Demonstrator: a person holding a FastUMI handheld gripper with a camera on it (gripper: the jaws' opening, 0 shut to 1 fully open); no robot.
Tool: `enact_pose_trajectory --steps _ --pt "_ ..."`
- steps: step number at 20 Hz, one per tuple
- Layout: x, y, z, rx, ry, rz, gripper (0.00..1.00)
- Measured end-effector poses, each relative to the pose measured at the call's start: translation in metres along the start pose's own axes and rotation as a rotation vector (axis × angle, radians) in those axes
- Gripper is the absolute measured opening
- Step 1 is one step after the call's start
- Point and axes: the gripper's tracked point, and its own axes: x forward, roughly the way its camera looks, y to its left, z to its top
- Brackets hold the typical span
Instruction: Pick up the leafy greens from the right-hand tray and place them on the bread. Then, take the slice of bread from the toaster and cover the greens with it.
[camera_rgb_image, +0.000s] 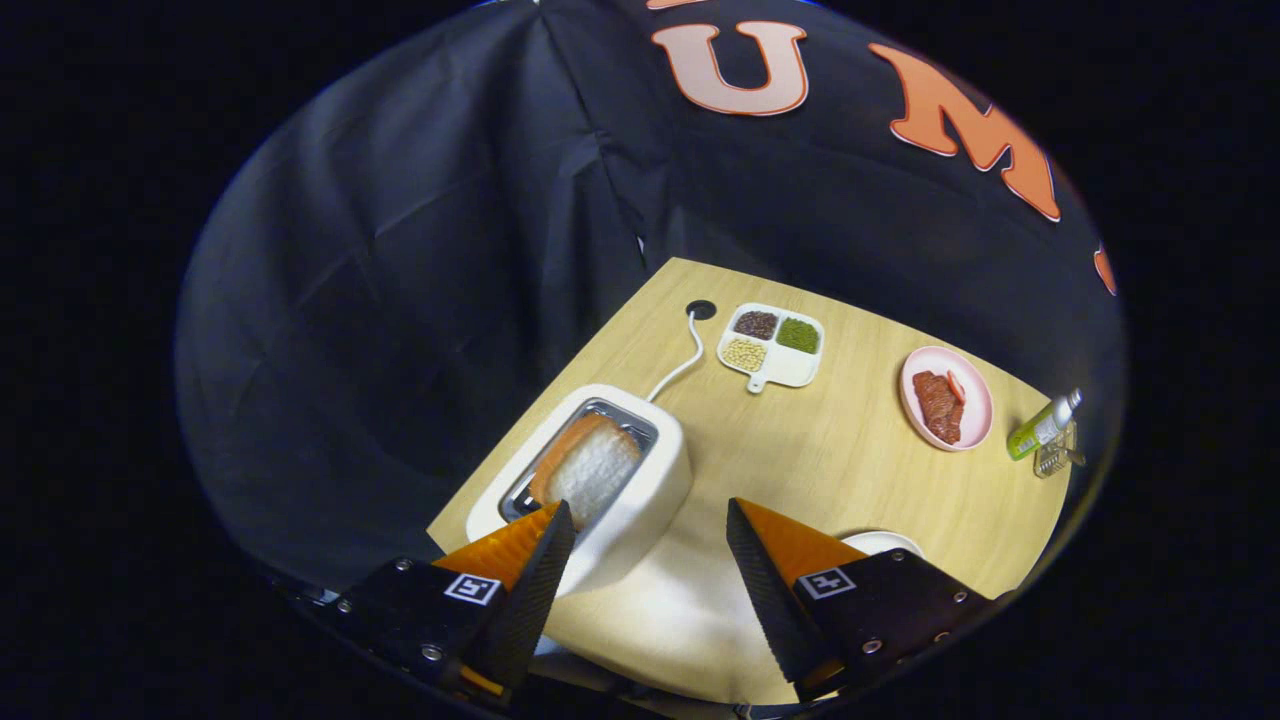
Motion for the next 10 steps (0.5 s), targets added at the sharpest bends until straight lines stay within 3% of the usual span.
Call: enact_pose_trajectory --steps 5,10 --pt "0.027 0.039 0.016 -0.011 0.081 -0.014 0.91" --pt "0.059 0.036 0.011 0.068 0.166 -0.096 0.89"
